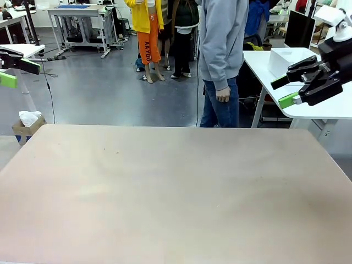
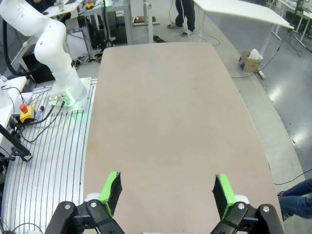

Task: Stack the cups and store them in the basket.
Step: Place the stack of Reusable plastic cups into the Pantry Basket.

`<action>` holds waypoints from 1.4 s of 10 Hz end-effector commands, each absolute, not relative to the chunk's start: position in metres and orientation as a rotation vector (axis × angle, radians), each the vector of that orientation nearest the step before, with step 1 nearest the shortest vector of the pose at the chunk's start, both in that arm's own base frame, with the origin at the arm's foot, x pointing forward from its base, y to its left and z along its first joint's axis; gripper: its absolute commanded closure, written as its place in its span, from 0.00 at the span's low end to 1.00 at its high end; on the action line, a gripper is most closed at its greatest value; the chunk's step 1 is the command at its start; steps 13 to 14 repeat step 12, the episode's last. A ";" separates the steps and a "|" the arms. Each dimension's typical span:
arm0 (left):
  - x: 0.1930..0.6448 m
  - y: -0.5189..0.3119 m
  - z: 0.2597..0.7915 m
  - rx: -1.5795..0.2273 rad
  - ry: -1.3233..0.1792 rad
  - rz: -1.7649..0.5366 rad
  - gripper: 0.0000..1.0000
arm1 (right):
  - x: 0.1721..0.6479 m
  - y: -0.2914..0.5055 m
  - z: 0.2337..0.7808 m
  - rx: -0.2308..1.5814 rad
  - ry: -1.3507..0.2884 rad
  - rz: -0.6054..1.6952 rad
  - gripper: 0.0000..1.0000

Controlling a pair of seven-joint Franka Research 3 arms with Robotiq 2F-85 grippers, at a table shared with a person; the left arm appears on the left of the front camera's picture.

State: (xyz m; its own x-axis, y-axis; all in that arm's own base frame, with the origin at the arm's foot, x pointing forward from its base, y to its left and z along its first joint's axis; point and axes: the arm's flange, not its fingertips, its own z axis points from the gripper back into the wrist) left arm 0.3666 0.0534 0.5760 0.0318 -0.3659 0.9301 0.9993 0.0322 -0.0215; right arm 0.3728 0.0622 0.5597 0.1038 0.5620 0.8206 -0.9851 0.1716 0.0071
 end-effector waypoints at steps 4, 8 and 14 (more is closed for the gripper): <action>0.366 0.053 0.580 -0.935 -0.911 -1.315 0.00 | 0.373 0.065 0.564 0.699 -0.798 1.255 0.00; 0.366 0.053 0.580 -0.935 -0.911 -1.315 0.00 | 0.373 0.065 0.564 0.699 -0.798 1.255 0.00; 0.366 0.053 0.580 -0.935 -0.911 -1.315 0.00 | 0.373 0.065 0.564 0.699 -0.798 1.255 0.00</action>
